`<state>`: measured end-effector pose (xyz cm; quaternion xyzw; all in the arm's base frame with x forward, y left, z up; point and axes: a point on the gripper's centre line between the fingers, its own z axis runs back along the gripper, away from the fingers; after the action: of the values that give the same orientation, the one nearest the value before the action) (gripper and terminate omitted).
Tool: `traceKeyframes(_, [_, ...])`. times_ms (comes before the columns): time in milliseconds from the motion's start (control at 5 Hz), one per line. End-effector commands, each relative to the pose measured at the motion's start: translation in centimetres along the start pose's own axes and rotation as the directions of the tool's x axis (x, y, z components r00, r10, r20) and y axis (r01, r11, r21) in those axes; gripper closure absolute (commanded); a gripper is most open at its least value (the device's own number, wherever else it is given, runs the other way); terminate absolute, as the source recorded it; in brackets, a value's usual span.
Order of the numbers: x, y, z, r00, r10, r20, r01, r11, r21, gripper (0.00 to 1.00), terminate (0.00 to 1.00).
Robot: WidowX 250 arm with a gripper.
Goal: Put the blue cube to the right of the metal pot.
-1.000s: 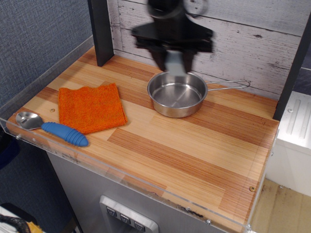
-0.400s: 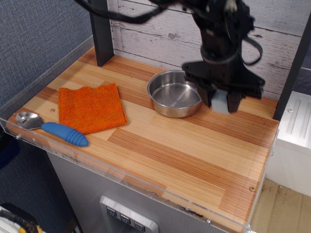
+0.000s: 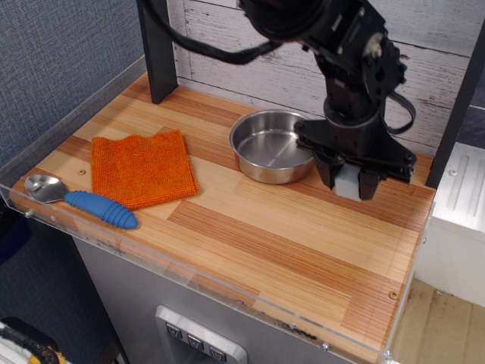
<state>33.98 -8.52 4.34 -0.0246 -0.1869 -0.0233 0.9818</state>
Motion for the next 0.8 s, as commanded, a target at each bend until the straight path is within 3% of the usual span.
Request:
traceKeyframes(0, [0.45,-0.43,-0.53,0.999,-0.04,0.029,0.04,0.999,0.001,1.0,0.0])
traceKeyframes(200, [0.94,-1.13,-1.34,0.998,-0.06,0.028,0.06,0.998,-0.004,1.0,0.0])
traceKeyframes(400, [1.17,-1.37,-1.07,0.999,-0.045,0.007,0.045,0.999,0.022,0.0,0.0])
traceKeyframes(600, [0.73,-1.11,-1.05,0.999,-0.042,-0.01,0.042,0.999,0.026,0.0,0.0])
